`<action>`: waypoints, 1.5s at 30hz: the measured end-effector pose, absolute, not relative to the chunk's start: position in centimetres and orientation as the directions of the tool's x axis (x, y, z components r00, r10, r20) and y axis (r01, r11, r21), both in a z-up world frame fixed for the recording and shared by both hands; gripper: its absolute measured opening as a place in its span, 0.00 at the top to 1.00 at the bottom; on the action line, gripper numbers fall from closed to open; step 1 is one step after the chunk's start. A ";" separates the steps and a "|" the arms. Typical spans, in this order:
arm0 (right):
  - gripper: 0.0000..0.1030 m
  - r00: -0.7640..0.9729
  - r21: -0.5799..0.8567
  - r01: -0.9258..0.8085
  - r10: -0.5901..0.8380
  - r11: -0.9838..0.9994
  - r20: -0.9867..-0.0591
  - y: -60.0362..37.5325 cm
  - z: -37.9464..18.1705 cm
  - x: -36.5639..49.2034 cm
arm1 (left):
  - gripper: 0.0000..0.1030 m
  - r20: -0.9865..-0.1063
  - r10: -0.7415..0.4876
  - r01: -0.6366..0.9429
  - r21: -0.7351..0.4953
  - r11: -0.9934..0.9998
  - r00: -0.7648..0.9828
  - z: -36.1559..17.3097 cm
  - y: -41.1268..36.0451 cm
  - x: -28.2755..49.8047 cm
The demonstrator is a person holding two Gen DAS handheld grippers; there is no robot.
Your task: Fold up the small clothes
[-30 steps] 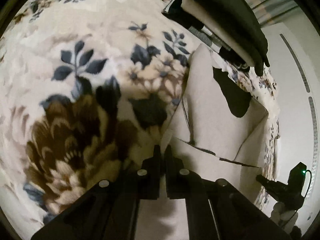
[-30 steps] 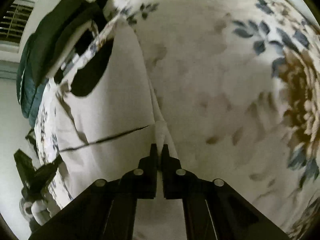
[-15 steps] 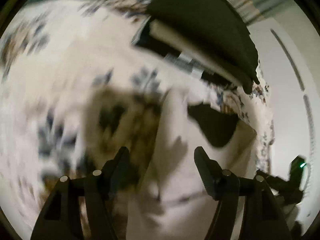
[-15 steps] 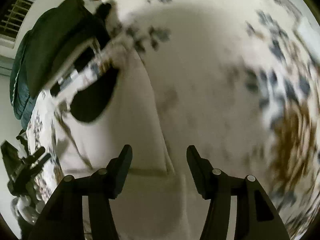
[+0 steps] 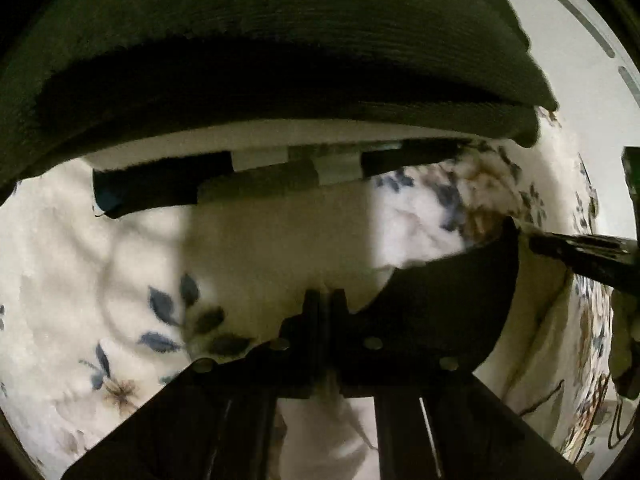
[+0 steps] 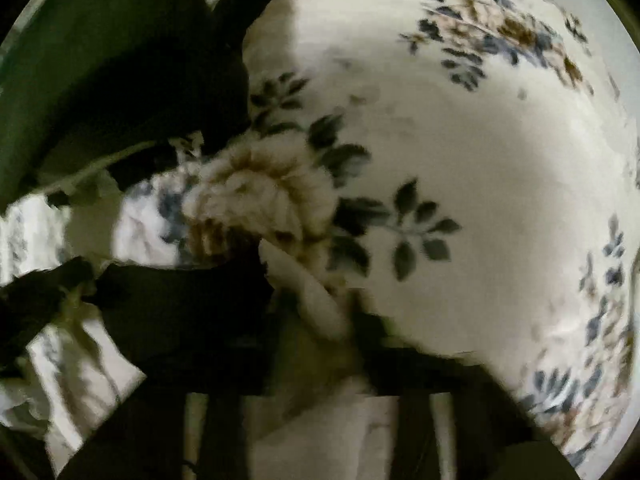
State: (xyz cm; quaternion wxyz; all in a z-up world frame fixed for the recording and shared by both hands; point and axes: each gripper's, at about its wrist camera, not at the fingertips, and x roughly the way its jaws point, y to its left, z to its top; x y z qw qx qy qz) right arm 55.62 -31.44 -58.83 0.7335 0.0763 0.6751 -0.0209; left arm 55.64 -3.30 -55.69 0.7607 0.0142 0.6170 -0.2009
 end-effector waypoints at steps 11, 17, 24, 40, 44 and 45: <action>0.96 0.280 0.197 0.154 0.149 0.968 -0.948 -30.7 -51.3 49.3 | 0.96 -0.852 -0.397 0.239 -0.330 0.913 0.341 -46.1 1.5 48.7; 0.96 0.353 0.283 0.160 0.213 0.946 -0.911 -30.3 -47.7 39.1 | 0.96 -0.862 -0.390 0.147 -0.361 0.921 0.323 -45.0 2.9 40.1; 0.96 0.270 0.290 0.194 0.233 0.937 -0.934 -30.3 -51.7 27.1 | 0.91 -0.908 -0.361 0.031 -0.364 0.931 0.212 -49.5 5.1 30.9; 0.46 0.257 0.500 0.554 0.434 0.666 -0.863 -36.8 -55.7 21.2 | 0.45 -0.813 -0.548 -0.264 -0.583 0.769 0.197 -52.8 9.4 31.2; 0.74 0.291 0.546 0.617 0.481 0.566 -0.827 -36.8 -58.3 22.4 | 0.96 -0.833 -0.511 -0.221 -0.550 0.805 0.213 -53.1 7.4 32.7; 0.88 0.300 0.543 0.613 0.467 0.574 -0.832 -36.7 -58.1 22.9 | 0.96 -0.837 -0.501 -0.205 -0.542 0.815 0.220 -52.6 7.1 32.6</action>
